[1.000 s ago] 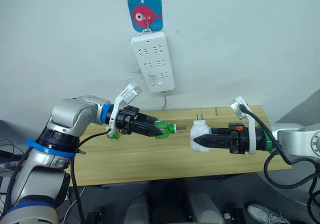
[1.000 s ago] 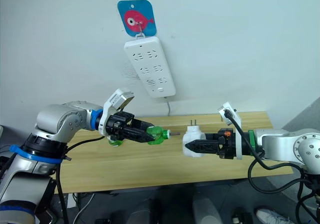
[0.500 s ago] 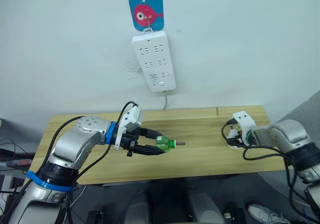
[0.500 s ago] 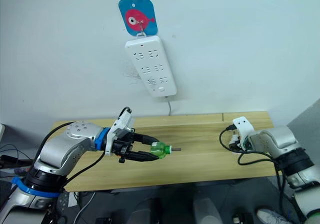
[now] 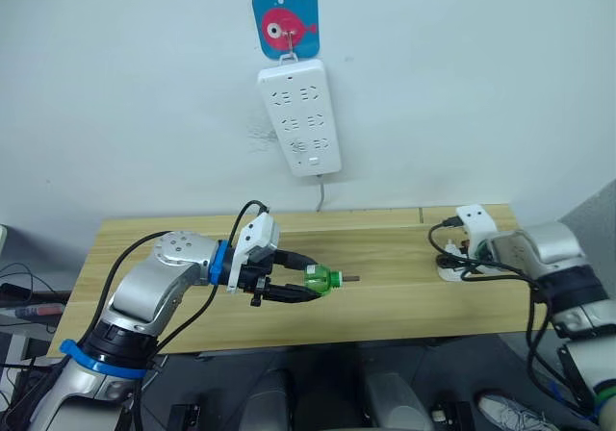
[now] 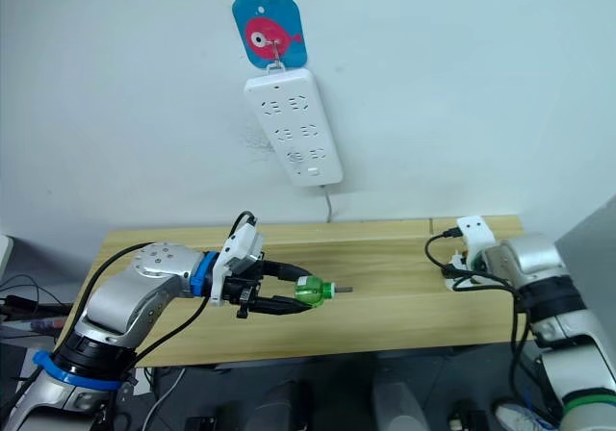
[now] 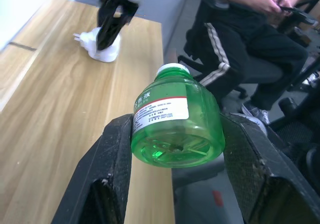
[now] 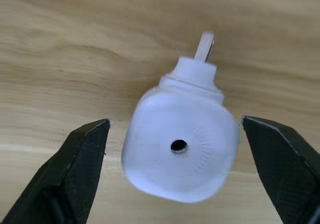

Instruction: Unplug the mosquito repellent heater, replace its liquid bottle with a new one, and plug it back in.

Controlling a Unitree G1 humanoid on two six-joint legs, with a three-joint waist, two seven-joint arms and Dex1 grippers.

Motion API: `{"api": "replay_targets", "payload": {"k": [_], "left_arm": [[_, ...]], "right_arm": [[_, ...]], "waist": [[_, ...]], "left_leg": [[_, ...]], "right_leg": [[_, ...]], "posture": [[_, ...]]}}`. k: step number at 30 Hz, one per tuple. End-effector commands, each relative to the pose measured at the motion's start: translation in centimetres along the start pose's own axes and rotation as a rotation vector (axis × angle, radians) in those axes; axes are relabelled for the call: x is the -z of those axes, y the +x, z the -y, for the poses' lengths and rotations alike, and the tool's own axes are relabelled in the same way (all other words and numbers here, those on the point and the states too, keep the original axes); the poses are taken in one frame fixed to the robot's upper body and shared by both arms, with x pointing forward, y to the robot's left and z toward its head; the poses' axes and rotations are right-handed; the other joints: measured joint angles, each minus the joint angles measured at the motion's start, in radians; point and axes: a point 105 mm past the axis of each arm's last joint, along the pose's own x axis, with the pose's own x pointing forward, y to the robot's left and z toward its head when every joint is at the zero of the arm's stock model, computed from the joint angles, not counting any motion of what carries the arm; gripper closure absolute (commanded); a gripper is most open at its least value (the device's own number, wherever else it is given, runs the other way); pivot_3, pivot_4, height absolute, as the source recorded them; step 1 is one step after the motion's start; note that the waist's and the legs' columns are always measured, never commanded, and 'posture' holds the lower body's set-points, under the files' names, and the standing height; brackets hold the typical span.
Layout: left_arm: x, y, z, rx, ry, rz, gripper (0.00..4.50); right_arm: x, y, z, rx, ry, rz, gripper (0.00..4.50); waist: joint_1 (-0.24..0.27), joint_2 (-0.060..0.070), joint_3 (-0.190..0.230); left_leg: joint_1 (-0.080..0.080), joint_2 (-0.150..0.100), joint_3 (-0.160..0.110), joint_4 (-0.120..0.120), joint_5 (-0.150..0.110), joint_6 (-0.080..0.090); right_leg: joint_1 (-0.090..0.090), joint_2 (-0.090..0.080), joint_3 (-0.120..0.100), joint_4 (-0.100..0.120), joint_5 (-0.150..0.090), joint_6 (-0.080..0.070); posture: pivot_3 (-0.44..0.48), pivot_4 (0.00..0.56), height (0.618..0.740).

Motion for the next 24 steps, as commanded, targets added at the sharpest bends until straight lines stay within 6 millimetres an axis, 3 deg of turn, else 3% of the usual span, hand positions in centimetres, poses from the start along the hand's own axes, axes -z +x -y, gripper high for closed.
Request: {"api": "replay_targets", "payload": {"k": [1,5,8,11,15,20,24], "left_arm": [[-1.2,-0.3,-1.4,-0.113,0.066,0.086,2.24],[-2.4,0.2,-3.0,-0.258,0.094,0.221,2.24],[-3.6,0.9,-4.1,-0.358,0.095,0.334,2.24],[-4.1,1.8,-4.1,-0.375,0.098,0.377,2.24],[-4.1,3.1,-3.6,-0.349,0.098,0.378,2.24],[-4.6,3.7,-3.3,-0.337,0.104,0.391,2.24],[-5.2,4.0,-3.3,-0.342,0.111,0.41,2.24]], "right_arm": [[-3.2,-4.9,-2.7,-0.177,0.011,0.234,0.0],[-3.7,-9.7,-7.4,-0.408,0.104,0.528,0.0],[-1.8,-11.6,-11.6,-0.675,0.226,0.616,0.0],[-1.8,-12.1,-13.2,-0.764,0.411,0.682,0.0],[-3.6,-12.1,-15.6,-0.823,0.526,0.708,0.0],[-5.0,-10.5,-16.9,-0.802,0.55,0.66,0.0],[-6.2,-10.7,-17.8,-0.846,0.558,0.663,0.0]], "waist": [[0.0,0.0,0.0],[-0.003,-0.001,-0.001],[-0.003,-0.001,-0.001],[-0.007,0.0,-0.001],[-0.028,0.0,-0.001],[-0.036,0.0,-0.001],[-0.035,0.0,-0.001]], "left_leg": [[0.0,0.0,0.0,0.0,0.0,0.0],[0.0,0.003,-0.002,0.001,0.0,0.0],[0.001,0.003,-0.003,0.0,0.0,0.0],[0.001,0.002,-0.002,0.001,0.0,0.0],[0.002,0.0,0.003,0.003,0.0,0.0],[0.002,0.0,0.002,0.001,0.001,0.0],[0.001,0.0,0.001,0.001,0.001,0.0]], "right_leg": [[0.0,0.0,0.0,0.0,0.0,0.0],[0.001,0.001,0.0,0.0,0.0,0.0],[0.001,0.002,0.0,0.001,0.0,0.0],[0.002,0.0,0.0,0.0,0.0,0.0],[0.003,0.001,0.002,0.0,0.002,0.004],[0.002,0.004,0.002,0.0,0.002,0.004],[0.001,0.004,0.002,0.0,0.002,0.004]], "posture": [[-0.176,0.183,0.74],[-0.207,0.182,0.74],[-0.221,0.183,0.74],[-0.23,0.182,0.74],[-0.237,0.18,0.74],[-0.232,0.177,0.74],[-0.223,0.175,0.74]]}}
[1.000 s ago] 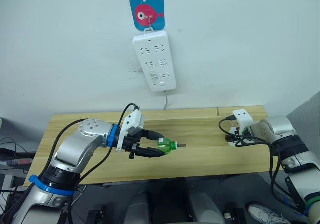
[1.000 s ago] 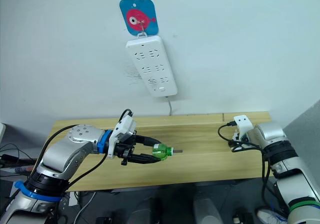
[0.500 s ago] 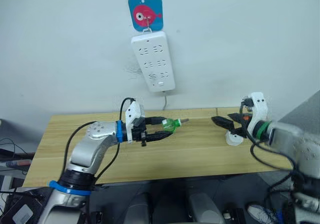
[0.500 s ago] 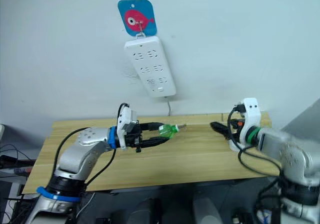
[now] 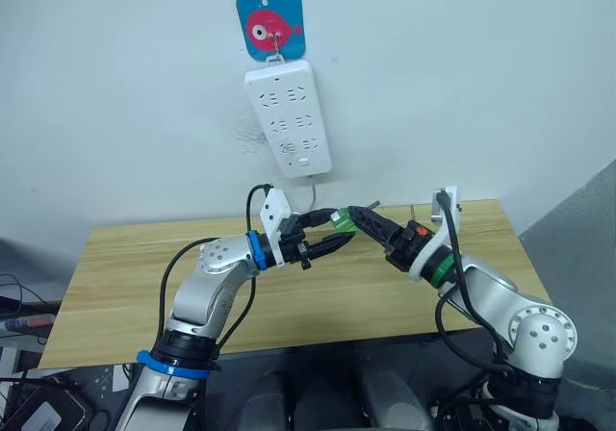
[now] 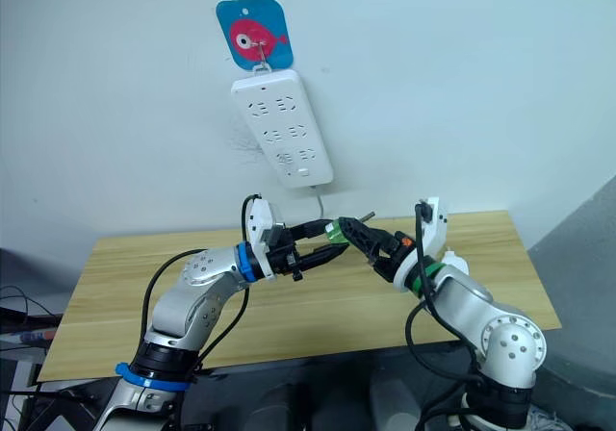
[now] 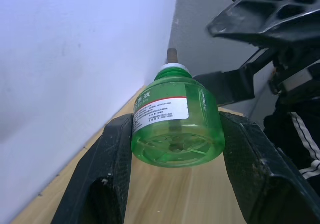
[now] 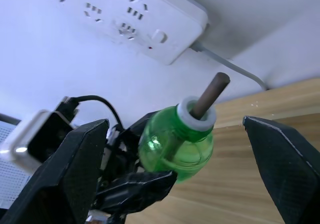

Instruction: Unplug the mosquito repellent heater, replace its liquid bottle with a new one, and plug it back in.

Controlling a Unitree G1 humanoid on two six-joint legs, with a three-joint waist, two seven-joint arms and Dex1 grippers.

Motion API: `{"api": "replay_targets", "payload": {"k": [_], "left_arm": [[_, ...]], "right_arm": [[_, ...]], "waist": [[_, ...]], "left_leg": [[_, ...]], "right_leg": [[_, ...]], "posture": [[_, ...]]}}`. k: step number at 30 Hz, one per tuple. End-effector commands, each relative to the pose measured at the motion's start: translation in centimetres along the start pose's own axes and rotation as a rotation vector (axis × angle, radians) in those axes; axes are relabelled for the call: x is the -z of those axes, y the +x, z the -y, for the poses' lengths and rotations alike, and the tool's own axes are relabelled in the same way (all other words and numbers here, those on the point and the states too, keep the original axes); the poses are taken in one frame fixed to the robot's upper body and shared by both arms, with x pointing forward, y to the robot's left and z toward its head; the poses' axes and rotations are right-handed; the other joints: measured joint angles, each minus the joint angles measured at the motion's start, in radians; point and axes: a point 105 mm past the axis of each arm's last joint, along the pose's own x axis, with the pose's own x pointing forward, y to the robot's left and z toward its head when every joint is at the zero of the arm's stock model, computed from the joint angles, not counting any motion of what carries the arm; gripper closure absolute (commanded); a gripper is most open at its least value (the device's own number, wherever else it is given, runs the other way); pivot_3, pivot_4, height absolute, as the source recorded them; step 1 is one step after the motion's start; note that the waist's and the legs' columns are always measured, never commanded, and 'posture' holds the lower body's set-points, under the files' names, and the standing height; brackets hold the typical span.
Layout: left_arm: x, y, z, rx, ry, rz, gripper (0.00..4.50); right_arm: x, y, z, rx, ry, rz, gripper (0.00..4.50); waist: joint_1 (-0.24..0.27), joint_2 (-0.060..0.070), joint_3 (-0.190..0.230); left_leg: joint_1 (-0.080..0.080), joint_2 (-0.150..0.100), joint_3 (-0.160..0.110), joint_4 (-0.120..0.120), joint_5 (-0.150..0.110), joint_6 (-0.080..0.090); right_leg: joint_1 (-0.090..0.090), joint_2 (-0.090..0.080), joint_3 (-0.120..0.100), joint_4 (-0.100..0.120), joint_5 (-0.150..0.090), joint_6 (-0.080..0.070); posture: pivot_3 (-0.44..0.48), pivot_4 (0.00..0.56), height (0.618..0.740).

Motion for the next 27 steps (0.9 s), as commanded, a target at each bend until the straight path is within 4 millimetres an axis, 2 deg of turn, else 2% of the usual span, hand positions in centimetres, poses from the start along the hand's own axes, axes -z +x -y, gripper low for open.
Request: {"api": "replay_targets", "payload": {"k": [1,3,9,11,12,18,20,22,25,26,27], "left_arm": [[-1.8,0.7,0.7,0.022,0.061,0.054,2.24],[-1.8,0.8,1.0,0.032,0.069,0.057,2.24],[-1.6,0.7,1.5,0.038,0.06,0.051,2.24],[-1.5,0.6,1.6,0.04,0.059,0.046,2.24],[-1.5,0.6,1.6,0.043,0.063,0.043,2.24],[-1.1,0.2,1.8,0.049,0.059,0.04,2.24],[-0.9,-0.1,1.7,0.058,0.077,0.017,1.51],[-0.2,-0.9,1.3,0.055,0.096,-0.048,0.94],[1.1,-2.6,1.0,0.078,0.105,-0.155,0.0],[1.3,-3.0,1.0,0.088,0.107,-0.173,0.0],[1.4,-3.3,1.2,0.102,0.12,-0.198,0.0]], "right_arm": [[-0.6,0.6,-1.4,-0.054,0.006,0.026,0.17],[-0.6,0.8,-1.6,-0.066,0.022,0.028,0.63],[-0.5,1.0,-2.0,-0.084,0.057,0.034,2.84],[-0.5,1.0,-2.0,-0.085,0.064,0.035,3.51],[-0.5,1.0,-1.9,-0.084,0.067,0.034,3.66],[-0.4,0.9,-1.8,-0.081,0.071,0.025,3.66],[-0.3,0.9,-1.6,-0.074,0.062,0.023,3.66],[-0.6,0.7,-0.5,-0.026,-0.004,0.023,3.66],[-1.2,0.7,2.3,0.109,-0.224,0.028,3.66],[-1.5,0.8,3.1,0.146,-0.286,0.035,3.66],[-1.9,1.1,4.6,0.22,-0.374,0.056,3.66]], "waist": [[0.0,0.0,0.0],[0.0,0.0,0.0],[0.002,0.0,0.0],[0.002,0.0,0.0],[0.002,0.0,0.0],[0.002,0.0,0.0],[0.003,0.0,0.0],[0.004,0.0,0.0],[0.006,0.0,0.0],[0.006,0.0,0.0],[0.007,0.0,0.0]], "left_leg": [[0.0,0.0,0.0,0.0,0.0,0.0],[0.0,0.0,0.0,0.0,0.0,0.0],[0.0,0.0,0.0,0.001,0.0,0.0],[0.0,0.0,0.0,0.001,0.0,0.0],[0.0,0.0,0.0,0.0,0.0,0.0],[0.0,0.0,0.0,0.001,0.0,0.0],[0.0,0.0,0.0,0.001,0.0,0.0],[0.0,0.001,0.0,0.0,0.0,0.0],[0.0,0.0,0.0,0.0,0.0,0.0],[0.0,0.0,0.001,0.0,0.0,0.0],[0.0,0.0,0.001,0.0,0.0,0.0]], "right_leg": [[0.0,0.0,0.0,0.0,0.0,0.0],[0.0,0.0,0.0,0.0,0.0,0.0],[0.0,0.0,0.0,0.0,0.0,0.0],[0.0,0.0,0.0,0.0,0.0,0.0],[0.0,0.0,0.0,0.0,0.0,0.0],[0.0,0.0,0.0,0.0,0.0,0.0],[0.0,0.0,0.0,0.0,0.0,0.0],[0.0,0.0,0.0,0.0,0.0,0.0],[0.0,0.0,0.0,0.0,0.0,0.0],[0.0,0.0,0.0,0.0,0.0,0.0],[0.0,0.0,0.0,-0.001,0.0,0.0]], "posture": [[-0.223,0.175,0.74],[-0.223,0.175,0.74],[-0.204,0.176,0.74],[-0.205,0.177,0.74],[-0.205,0.177,0.74],[-0.205,0.177,0.74],[-0.202,0.179,0.74],[-0.196,0.183,0.74],[-0.183,0.186,0.74],[-0.178,0.188,0.74],[-0.175,0.19,0.74]]}}
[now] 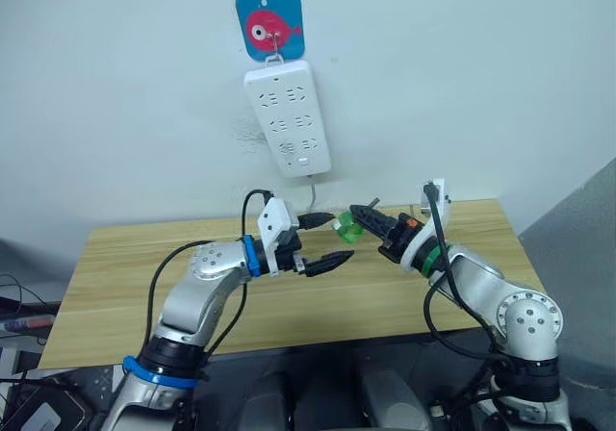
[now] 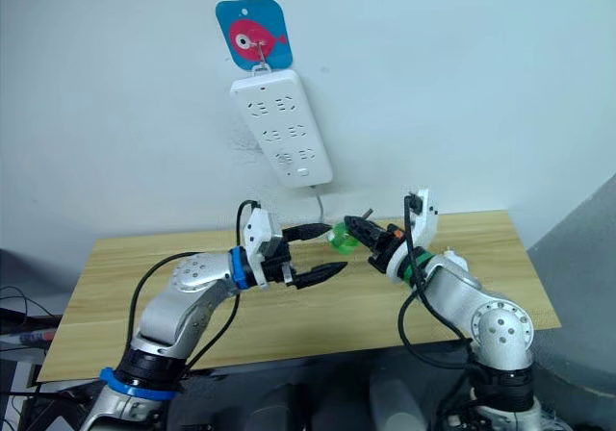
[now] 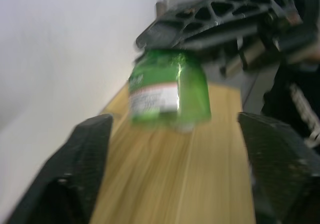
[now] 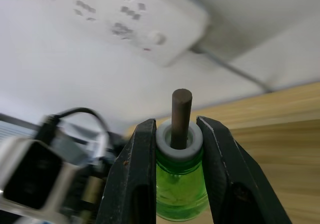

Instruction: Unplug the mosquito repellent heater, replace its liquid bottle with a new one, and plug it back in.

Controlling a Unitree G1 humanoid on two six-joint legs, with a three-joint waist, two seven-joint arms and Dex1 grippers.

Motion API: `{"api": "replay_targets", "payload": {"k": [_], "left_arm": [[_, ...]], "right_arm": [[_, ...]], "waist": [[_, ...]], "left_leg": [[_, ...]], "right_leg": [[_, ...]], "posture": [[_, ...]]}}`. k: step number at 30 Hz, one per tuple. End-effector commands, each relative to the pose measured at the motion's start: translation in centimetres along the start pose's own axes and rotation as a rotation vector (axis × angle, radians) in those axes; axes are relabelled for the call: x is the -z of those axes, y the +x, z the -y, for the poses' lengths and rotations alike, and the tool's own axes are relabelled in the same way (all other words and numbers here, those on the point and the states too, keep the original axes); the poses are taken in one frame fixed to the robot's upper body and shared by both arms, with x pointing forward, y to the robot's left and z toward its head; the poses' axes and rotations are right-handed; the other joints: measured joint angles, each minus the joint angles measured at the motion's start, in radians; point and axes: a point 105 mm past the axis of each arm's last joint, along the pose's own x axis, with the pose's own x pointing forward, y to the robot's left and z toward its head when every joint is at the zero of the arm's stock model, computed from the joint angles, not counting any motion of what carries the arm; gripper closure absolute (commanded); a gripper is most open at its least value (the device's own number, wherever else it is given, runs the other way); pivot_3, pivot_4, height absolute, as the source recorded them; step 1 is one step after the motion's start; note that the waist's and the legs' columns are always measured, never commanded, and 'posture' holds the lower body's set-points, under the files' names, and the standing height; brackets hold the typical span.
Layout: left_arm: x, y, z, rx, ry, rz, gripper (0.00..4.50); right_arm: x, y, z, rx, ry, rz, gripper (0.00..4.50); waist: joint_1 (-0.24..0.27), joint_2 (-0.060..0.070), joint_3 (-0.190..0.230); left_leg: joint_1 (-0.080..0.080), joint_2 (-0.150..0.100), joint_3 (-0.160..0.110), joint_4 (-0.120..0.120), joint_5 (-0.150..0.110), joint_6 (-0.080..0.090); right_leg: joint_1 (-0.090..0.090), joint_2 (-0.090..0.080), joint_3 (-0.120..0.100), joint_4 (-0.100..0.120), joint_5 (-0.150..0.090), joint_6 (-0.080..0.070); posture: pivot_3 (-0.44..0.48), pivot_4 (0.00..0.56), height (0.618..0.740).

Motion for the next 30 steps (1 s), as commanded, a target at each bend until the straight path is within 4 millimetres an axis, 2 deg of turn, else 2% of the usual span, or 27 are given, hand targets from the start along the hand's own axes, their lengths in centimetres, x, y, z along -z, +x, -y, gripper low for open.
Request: {"api": "replay_targets", "payload": {"k": [1,3,7,9,12,16,22,26,28,30], "left_arm": [[0.1,-0.6,1.0,0.059,0.046,-0.045,0.0],[0.3,-0.8,1.4,0.077,0.069,-0.07,0.0],[0.3,-0.8,2.2,0.097,0.077,-0.096,0.0],[0.5,-0.9,2.4,0.098,0.078,-0.109,0.0],[0.5,-0.9,2.7,0.097,0.074,-0.124,0.0],[0.5,-1.0,2.7,0.089,0.072,-0.14,0.0],[0.6,-1.3,2.5,0.055,0.059,-0.145,0.0],[1.9,-2.7,1.7,-0.042,0.013,-0.176,0.0],[2.9,-3.9,1.0,-0.144,-0.033,-0.188,0.0],[4.2,-5.4,0.3,-0.276,-0.068,-0.199,0.0]], "right_arm": [[-0.9,1.1,3.5,0.174,-0.257,0.083,3.66],[-0.6,1.7,5.3,0.235,-0.379,0.099,3.66],[0.7,3.6,9.8,0.363,-0.496,0.11,3.66],[1.3,4.4,11.2,0.394,-0.535,0.112,3.66],[2.2,5.3,12.5,0.405,-0.53,0.104,3.66],[3.1,5.8,12.9,0.391,-0.506,0.099,3.66],[3.6,5.0,12.9,0.374,-0.483,0.115,1.59],[3.0,3.8,11.5,0.326,-0.502,0.142,0.12],[2.6,3.0,9.9,0.251,-0.538,0.138,0.05],[2.5,2.0,7.4,0.112,-0.601,0.097,0.05]], "waist": [[0.001,0.0,0.0],[0.005,0.0,0.0],[0.014,0.001,0.001],[0.017,0.001,0.001],[0.025,0.001,0.001],[0.03,0.001,0.001],[0.034,0.001,0.001],[0.034,0.001,0.001],[0.035,0.002,0.002],[0.036,0.003,0.002]], "left_leg": [[0.0,0.0,0.0,0.0,0.0,0.0],[0.0,0.0,0.0,0.0,0.0,0.0],[0.0,0.0,0.001,-0.001,0.0,0.0],[0.0,0.0,0.001,-0.001,0.0,0.0],[0.001,0.001,0.0,0.0,0.0,0.0],[0.001,0.0,0.0,-0.001,0.0,0.0],[0.001,0.0,-0.001,0.0,0.0,0.0],[0.001,0.001,-0.001,-0.001,0.0,0.0],[0.001,0.001,-0.002,-0.001,0.0,0.0],[0.001,0.001,-0.002,-0.001,0.0,0.0]], "right_leg": [[0.0,0.0,0.0,0.0,0.0,0.0],[0.0,0.0,0.0,0.0,0.0,0.0],[0.0,0.0,0.0,0.0,0.0,0.0],[0.0,-0.002,0.0,0.0,0.0,0.0],[-0.001,-0.003,0.0,0.001,0.0,0.0],[0.0,-0.004,-0.001,0.001,0.0,-0.001],[0.0,-0.005,-0.002,0.001,0.0,-0.001],[0.0,-0.006,-0.001,0.002,0.0,-0.001],[0.0,-0.006,-0.002,0.002,0.0,-0.001],[0.0,-0.007,-0.002,0.002,0.0,-0.001]], "posture": [[-0.169,0.191,0.74],[-0.163,0.193,0.74],[-0.139,0.197,0.74],[-0.13,0.198,0.74],[-0.103,0.2,0.74],[-0.097,0.2,0.74],[-0.1,0.2,0.74],[-0.098,0.198,0.74],[-0.097,0.201,0.74],[-0.098,0.201,0.74]]}}
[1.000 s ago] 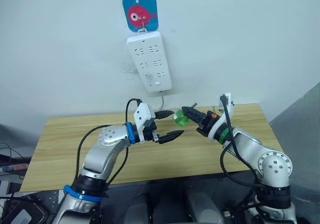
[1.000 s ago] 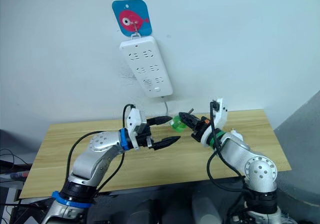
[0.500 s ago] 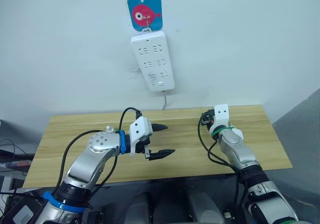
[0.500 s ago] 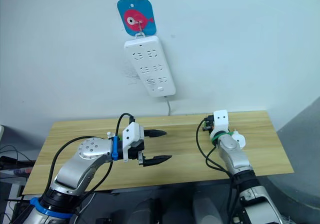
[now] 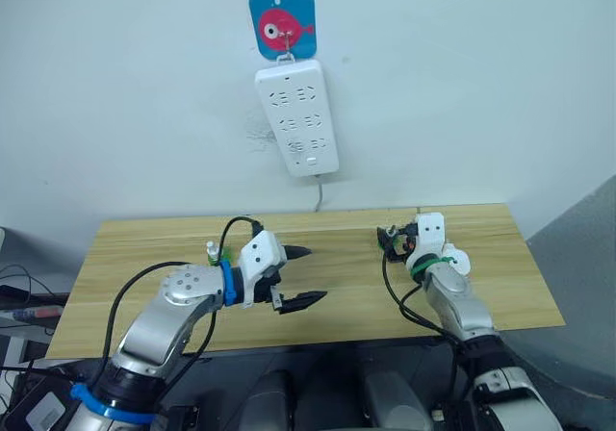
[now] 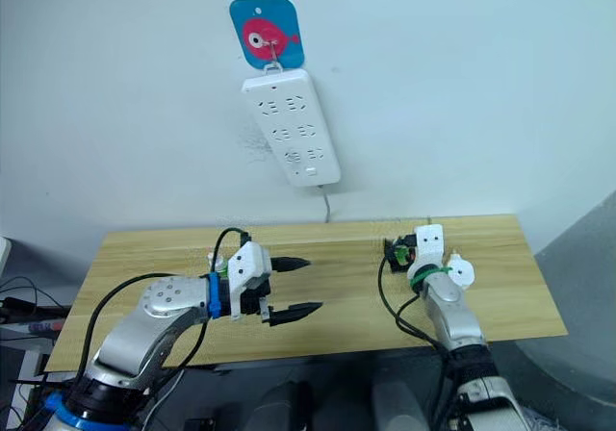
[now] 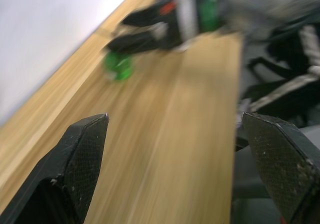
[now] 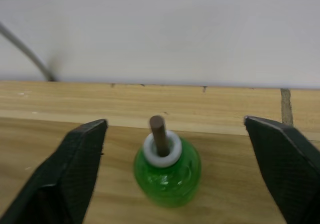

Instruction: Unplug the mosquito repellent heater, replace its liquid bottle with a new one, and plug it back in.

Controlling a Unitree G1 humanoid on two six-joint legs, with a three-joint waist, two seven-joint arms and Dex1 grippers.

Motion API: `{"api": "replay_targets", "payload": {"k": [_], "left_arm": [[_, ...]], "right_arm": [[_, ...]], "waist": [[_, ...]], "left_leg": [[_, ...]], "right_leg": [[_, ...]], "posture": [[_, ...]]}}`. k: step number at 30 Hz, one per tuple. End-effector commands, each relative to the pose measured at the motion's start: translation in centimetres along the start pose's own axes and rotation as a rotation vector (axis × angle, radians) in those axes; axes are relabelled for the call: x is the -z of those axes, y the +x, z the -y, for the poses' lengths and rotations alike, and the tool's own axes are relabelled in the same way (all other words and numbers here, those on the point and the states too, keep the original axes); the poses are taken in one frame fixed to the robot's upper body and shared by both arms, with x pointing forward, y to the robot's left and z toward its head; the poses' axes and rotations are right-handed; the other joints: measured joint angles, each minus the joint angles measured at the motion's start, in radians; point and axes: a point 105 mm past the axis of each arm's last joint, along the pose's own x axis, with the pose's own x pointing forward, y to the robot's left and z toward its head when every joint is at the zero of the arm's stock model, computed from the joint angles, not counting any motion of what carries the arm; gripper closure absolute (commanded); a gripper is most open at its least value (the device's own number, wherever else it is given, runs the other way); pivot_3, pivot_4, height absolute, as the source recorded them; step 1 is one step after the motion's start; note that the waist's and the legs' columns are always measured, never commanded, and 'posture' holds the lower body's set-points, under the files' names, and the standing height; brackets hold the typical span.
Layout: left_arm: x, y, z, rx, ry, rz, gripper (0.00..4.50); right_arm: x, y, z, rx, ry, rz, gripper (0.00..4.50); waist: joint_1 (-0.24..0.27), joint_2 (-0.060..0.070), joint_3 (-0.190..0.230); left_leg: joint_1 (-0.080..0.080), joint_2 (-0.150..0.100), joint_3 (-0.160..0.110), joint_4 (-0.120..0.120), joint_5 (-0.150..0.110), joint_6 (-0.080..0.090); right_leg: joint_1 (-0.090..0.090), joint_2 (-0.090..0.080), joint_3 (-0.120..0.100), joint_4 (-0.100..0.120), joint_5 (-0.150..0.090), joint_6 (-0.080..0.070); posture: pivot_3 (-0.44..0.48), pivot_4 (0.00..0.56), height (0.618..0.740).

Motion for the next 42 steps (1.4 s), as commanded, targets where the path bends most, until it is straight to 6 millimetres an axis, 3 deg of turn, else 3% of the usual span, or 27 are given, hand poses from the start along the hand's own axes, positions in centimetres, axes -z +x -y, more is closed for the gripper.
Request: {"api": "replay_targets", "payload": {"k": [1,7,10,13,17,20,25,28,34,42], "left_arm": [[1.2,-2.0,-1.7,-0.213,-0.054,0.011,0.0],[5.7,-5.7,-3.4,-0.561,-0.233,-0.004,0.0],[7.9,-7.2,-3.8,-0.678,-0.305,-0.028,0.0],[9.1,-7.5,-3.8,-0.68,-0.279,-0.066,0.0],[11.0,-9.0,-5.7,-0.802,-0.296,-0.117,0.0],[11.6,-9.8,-5.7,-0.839,-0.321,-0.12,0.0],[12.1,-11.7,-3.3,-0.846,-0.352,-0.142,0.0],[12.3,-12.5,-2.9,-0.863,-0.353,-0.148,0.0],[11.6,-11.7,-5.2,-0.853,-0.296,-0.117,0.0],[12.2,-9.8,-8.9,-0.811,-0.232,-0.144,0.0]], "right_arm": [[-4.0,-2.0,-3.0,-0.234,-0.107,0.068,0.05],[-5.7,-6.5,-7.7,-0.675,-0.363,-0.021,0.05],[-6.6,-7.2,-8.6,-0.776,-0.427,-0.04,0.05],[-7.8,-7.2,-9.0,-0.814,-0.435,-0.031,0.05],[-8.1,-8.3,-10.0,-0.926,-0.453,-0.057,0.05],[-7.9,-8.9,-10.2,-0.968,-0.486,-0.078,0.05],[-7.8,-9.1,-9.3,-0.962,-0.523,-0.096,0.05],[-8.1,-8.9,-8.7,-0.949,-0.526,-0.103,0.05],[-8.4,-8.9,-8.1,-0.946,-0.547,-0.115,0.05],[-8.5,-9.5,-8.4,-0.957,-0.561,-0.135,0.05]], "waist": [[0.001,0.0,0.0],[0.017,0.0,0.0],[0.024,-0.002,0.0],[0.04,-0.002,0.001],[0.052,-0.004,0.001],[0.052,-0.005,0.002],[0.047,-0.006,0.002],[0.049,-0.006,0.002],[0.077,-0.006,0.003],[0.08,-0.006,0.004]], "left_leg": [[0.0,0.0,0.0,0.0,0.0,0.0],[0.002,-0.001,0.0,0.002,0.0,0.0],[0.004,-0.001,0.0,0.002,0.0,0.0],[0.004,-0.002,0.0,0.002,0.0,0.0],[0.004,-0.002,0.0,0.002,0.0,0.0],[0.004,-0.002,0.0,0.001,0.0,0.0],[0.003,-0.002,0.0,-0.001,-0.001,0.0],[0.003,-0.001,0.0,-0.001,-0.001,0.0],[0.003,-0.001,0.0,0.001,0.0,0.0],[0.002,-0.001,-0.002,-0.001,-0.001,0.001]], "right_leg": [[0.0,-0.001,0.0,0.0,0.0,0.0],[0.004,-0.003,-0.002,-0.002,0.0,0.0],[0.005,-0.004,-0.003,-0.002,0.0,0.0],[0.006,-0.004,-0.003,-0.003,0.001,-0.002],[0.006,-0.005,-0.004,-0.003,0.001,-0.002],[0.006,-0.007,-0.007,-0.005,0.001,-0.002],[0.005,-0.011,-0.012,-0.008,0.002,-0.003],[0.005,-0.011,-0.013,-0.008,0.002,-0.005],[0.006,-0.012,-0.015,-0.01,0.003,-0.007],[0.009,-0.016,-0.027,-0.018,0.005,-0.01]], "posture": [[-0.099,0.202,0.74],[-0.1,0.203,0.74],[-0.083,0.203,0.74],[-0.077,0.205,0.74],[-0.079,0.209,0.74],[-0.082,0.211,0.74],[-0.073,0.211,0.74],[-0.054,0.211,0.74],[-0.045,0.22,0.74],[-0.081,0.241,0.74]]}}
